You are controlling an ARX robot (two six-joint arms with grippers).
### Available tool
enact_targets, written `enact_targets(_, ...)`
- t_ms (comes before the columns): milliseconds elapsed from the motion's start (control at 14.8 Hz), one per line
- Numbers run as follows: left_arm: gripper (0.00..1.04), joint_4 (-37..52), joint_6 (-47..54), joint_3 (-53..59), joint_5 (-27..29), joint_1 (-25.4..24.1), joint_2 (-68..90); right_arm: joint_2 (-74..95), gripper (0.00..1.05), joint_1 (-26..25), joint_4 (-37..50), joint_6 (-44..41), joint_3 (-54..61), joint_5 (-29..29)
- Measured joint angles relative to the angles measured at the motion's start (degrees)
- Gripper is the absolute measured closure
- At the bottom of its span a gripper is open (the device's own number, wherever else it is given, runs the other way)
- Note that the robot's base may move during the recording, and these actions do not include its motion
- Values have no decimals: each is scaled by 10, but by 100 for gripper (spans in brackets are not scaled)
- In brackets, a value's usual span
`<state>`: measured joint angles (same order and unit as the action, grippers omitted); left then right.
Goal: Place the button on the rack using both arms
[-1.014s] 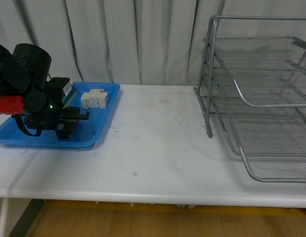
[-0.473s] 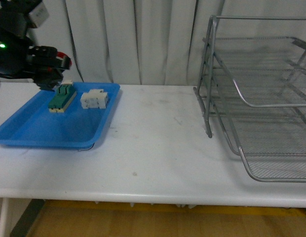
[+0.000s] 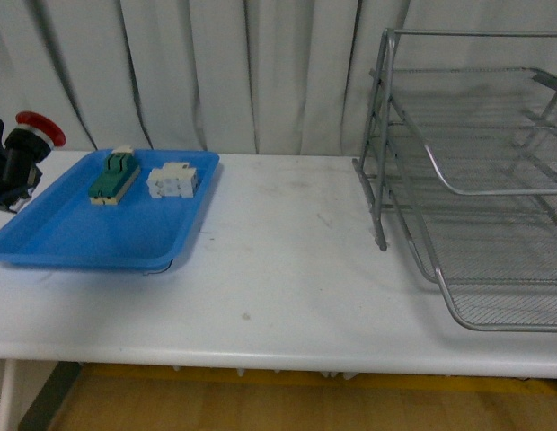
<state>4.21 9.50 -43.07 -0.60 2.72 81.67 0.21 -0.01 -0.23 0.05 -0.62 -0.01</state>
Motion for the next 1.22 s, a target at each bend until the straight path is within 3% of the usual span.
enact_targets(473, 69, 35, -16, 67, -9, -10, -14, 0, 6, 0, 0, 0, 0, 0)
enact_targets(1216, 69, 41, -33, 82, -16, -3, -22, 0, 6, 0, -1, 0, 0, 1)
